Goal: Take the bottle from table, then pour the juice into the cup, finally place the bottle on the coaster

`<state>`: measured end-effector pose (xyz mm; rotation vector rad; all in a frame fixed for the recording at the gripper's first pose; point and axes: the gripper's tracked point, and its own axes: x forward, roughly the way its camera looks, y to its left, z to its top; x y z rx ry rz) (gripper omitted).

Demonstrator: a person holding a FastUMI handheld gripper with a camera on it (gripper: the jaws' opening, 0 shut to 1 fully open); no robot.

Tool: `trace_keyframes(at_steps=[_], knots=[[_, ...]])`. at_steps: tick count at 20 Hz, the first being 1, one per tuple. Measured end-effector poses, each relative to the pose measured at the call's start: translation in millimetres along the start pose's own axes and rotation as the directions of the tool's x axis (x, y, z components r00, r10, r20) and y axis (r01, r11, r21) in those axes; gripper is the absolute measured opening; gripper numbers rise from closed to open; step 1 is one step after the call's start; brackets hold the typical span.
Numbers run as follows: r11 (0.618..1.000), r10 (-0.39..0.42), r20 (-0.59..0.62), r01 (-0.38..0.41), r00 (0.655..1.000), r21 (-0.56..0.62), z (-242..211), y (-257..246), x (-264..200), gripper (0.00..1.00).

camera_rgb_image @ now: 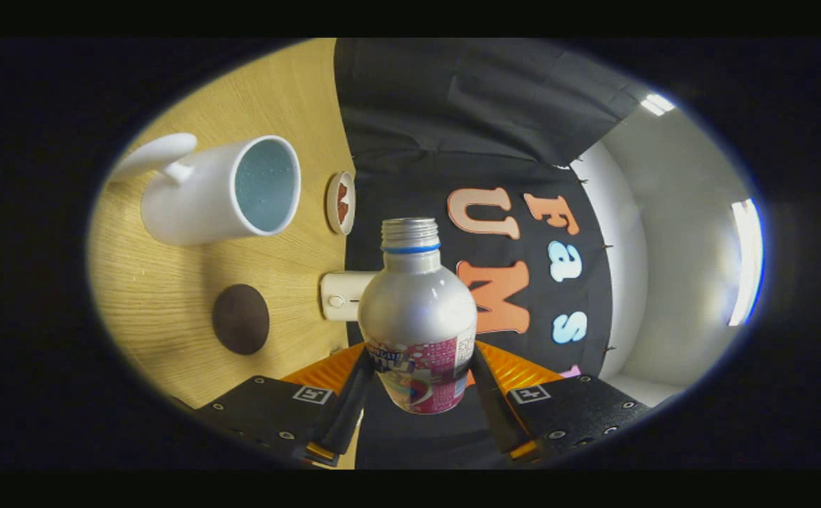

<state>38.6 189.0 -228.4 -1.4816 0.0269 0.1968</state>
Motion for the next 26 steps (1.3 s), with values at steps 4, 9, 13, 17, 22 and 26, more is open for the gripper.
trace_keyframes(at_steps=[4,9,13,17,22,26], knots=[[0.998,-0.020,0.023,0.022,1.000,-0.055,5,-2,0,0.76],[0.994,-0.043,0.036,0.046,0.998,-0.103,4,-4,4,0.76],[0.991,-0.045,0.043,0.050,0.998,-0.128,4,-2,3,0.76],[0.989,-0.052,0.051,0.058,0.997,-0.139,5,-4,5,0.76],[0.985,-0.063,0.070,0.074,0.996,-0.157,9,-8,6,0.76],[0.982,-0.075,0.076,0.087,0.994,-0.170,14,-21,12,0.76]])
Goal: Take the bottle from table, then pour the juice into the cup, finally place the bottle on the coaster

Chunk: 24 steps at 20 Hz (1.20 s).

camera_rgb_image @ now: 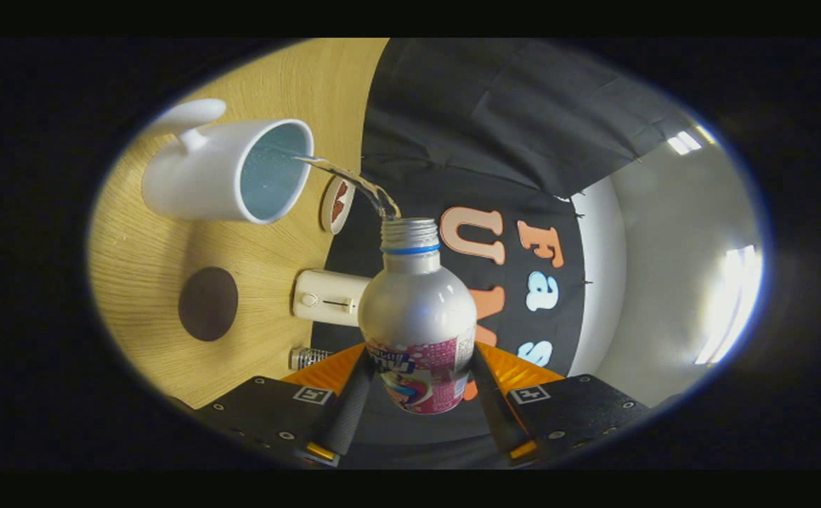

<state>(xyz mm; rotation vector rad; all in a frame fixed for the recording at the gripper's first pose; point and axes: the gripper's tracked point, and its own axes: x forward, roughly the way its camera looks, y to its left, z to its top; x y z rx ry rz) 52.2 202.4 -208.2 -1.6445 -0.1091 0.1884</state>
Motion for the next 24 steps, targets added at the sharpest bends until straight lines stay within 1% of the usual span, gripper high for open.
trace_keyframes(at_steps=[4,6,9,24], knots=[[1.000,-0.004,0.011,0.005,1.000,-0.018,1.0,-2.8,-0.3,0.76],[1.000,0.008,0.012,-0.007,1.000,-0.017,-0.3,0.0,-0.1,0.76],[0.999,0.003,0.014,-0.002,1.000,-0.044,-1.1,-1.9,0.9,0.76],[0.995,-0.010,0.041,0.014,0.999,-0.103,-1.9,-8.3,8.4,0.75]])
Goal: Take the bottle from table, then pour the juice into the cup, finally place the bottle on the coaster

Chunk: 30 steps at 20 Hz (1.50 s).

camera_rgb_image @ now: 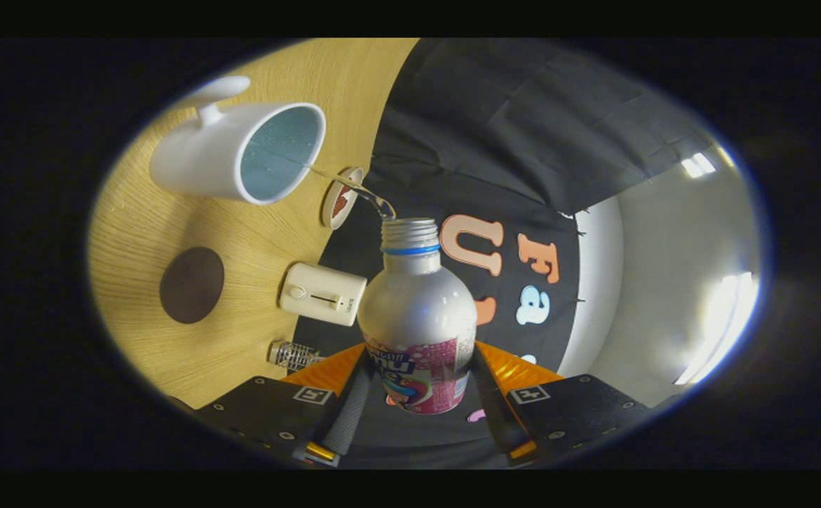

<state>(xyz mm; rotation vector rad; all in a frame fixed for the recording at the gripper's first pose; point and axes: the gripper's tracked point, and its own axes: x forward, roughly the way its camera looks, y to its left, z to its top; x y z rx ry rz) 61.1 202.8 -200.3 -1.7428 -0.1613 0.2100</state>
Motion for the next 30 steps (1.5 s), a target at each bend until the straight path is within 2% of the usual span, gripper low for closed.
trace_keyframes(at_steps=[15,30], knots=[[0.997,-0.014,0.031,0.016,0.999,-0.070,-4,-14,5,0.76],[0.993,-0.037,0.072,0.045,0.997,-0.113,10,-27,5,0.76]])
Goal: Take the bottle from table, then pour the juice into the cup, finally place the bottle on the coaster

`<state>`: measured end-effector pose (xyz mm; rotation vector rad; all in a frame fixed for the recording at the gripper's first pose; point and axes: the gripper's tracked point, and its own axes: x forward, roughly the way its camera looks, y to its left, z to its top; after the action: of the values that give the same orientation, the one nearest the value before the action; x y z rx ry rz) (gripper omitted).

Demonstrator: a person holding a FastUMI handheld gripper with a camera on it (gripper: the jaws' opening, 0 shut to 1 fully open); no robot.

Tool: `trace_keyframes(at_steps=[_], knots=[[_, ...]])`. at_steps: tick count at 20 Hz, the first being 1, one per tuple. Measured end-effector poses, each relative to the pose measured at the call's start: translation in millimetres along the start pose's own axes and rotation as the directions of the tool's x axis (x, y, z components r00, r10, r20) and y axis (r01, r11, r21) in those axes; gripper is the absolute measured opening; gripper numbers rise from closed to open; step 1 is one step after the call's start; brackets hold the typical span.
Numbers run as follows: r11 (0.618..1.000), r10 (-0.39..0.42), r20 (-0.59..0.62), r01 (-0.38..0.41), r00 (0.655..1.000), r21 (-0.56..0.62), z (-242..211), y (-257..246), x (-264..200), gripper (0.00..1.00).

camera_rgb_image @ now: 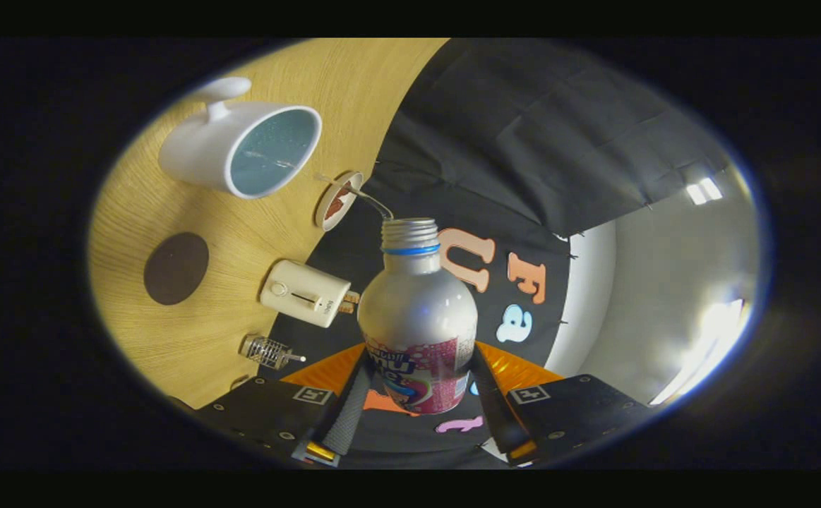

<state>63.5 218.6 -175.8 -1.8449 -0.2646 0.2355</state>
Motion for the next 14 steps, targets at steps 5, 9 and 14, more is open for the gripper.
trace_keyframes(at_steps=[5,9,14], knots=[[1.000,0.008,0.013,-0.008,1.000,-0.007,8,5,-2,0.76],[0.999,0.036,0.030,-0.035,0.999,-0.001,16,16,-2,0.76],[0.995,0.083,0.053,-0.085,0.995,0.045,34,48,-2,0.76]])
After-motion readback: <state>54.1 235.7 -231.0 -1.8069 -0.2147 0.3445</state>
